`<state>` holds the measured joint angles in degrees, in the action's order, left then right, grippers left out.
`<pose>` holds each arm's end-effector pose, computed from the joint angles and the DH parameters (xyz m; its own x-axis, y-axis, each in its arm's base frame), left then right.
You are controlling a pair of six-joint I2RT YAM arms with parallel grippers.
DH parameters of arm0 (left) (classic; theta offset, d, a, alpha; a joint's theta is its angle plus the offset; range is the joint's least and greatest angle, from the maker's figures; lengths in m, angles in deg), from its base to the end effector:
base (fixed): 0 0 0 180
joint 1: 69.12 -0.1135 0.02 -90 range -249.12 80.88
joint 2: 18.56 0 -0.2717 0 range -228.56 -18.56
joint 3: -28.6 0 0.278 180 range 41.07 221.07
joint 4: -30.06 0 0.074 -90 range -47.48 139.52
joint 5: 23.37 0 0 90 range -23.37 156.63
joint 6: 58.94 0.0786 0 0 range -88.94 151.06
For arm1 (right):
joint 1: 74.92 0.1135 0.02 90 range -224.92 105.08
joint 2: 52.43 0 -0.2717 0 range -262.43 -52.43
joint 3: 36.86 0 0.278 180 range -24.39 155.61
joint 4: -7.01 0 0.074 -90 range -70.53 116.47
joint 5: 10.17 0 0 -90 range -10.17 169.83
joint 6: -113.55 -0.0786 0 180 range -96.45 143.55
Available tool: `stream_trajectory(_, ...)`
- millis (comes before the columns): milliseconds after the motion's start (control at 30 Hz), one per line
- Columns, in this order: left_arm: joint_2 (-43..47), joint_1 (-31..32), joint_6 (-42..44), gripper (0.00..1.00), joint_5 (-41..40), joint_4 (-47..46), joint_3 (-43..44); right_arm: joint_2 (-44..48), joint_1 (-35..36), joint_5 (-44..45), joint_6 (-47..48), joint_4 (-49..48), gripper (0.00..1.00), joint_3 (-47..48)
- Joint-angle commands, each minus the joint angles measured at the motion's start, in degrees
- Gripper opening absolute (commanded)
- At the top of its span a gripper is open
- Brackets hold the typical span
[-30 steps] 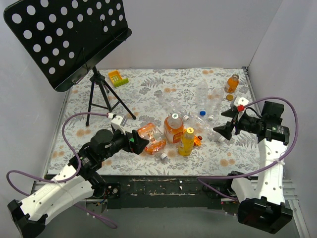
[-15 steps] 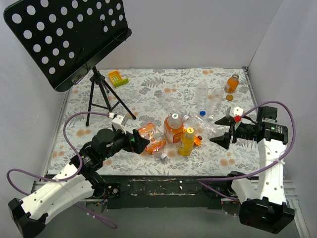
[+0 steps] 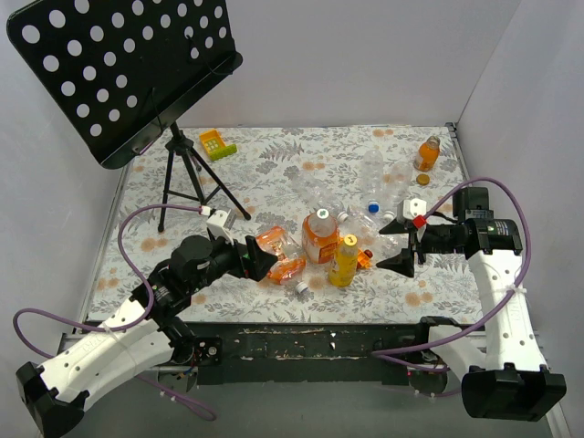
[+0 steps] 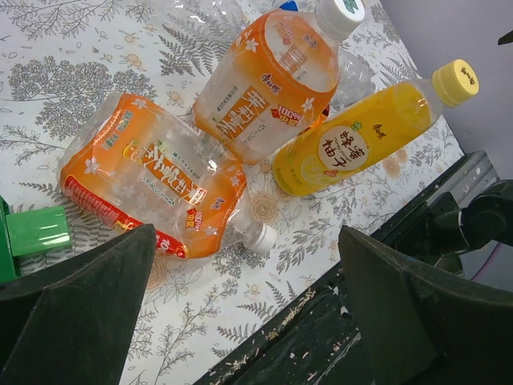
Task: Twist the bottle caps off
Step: Pick up the plastic bottle at the center of the board.
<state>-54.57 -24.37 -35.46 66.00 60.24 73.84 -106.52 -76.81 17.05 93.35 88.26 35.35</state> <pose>0.1548 -0.1522 0.2633 -0.7402 -0.5577 -0.3757 0.0447 0.5167 -0.8550 0.1768 0.0641 0.3219 0.0550 -0.4313 -0.9005 -0.9702 0.1900 -0.1503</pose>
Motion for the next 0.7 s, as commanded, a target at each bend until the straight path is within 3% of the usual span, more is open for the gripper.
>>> stream_trajectory(0, -0.20, -0.19, -0.45, 0.98, 0.36, -1.37, 1.68, 0.30, 4.43, 1.17, -3.00, -1.73, 0.85, 3.53)
stream_trajectory(667, -1.96, -0.19, -2.91, 0.98, -0.17, 0.48, 2.12, -3.22, 19.72, -0.94, -12.49, -8.32, 0.84, 14.08)
